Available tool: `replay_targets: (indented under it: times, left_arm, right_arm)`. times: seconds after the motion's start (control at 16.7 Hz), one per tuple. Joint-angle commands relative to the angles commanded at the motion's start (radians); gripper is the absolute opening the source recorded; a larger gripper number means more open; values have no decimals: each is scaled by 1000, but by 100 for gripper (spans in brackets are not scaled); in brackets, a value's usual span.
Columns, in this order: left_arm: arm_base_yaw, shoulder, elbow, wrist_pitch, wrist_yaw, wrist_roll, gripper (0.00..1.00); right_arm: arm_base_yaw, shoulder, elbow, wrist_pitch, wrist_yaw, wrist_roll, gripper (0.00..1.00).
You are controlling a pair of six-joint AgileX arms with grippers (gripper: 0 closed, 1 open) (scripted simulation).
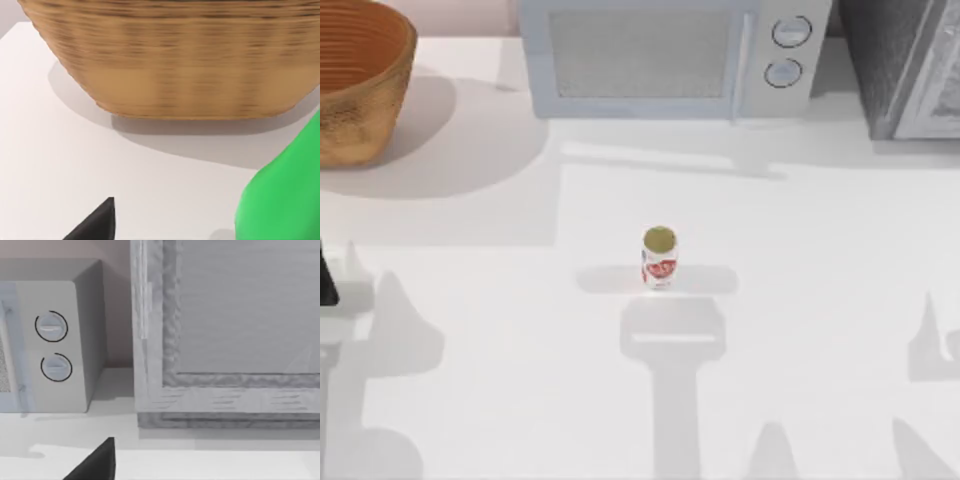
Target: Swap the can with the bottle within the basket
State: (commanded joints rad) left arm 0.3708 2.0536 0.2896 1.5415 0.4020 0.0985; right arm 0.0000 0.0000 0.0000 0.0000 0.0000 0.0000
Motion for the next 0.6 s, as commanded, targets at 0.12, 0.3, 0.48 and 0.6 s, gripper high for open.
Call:
replay_targets:
  times: [0.12, 0.3, 0.48, 0.6]
  left_arm:
    - [-4, 3, 6, -2, -3, -1, 100]
    - [-4, 3, 6, -2, -3, -1, 92]
    - [-4, 3, 6, -2, -3, -1, 70]
    - [-4, 3, 6, -2, -3, -1, 55]
  right_arm:
    - [0, 0, 0, 0, 0, 0, 100]
    - [0, 0, 0, 0, 0, 0, 100]
    - [0, 0, 0, 0, 0, 0, 100]
    - [0, 0, 0, 0, 0, 0, 100]
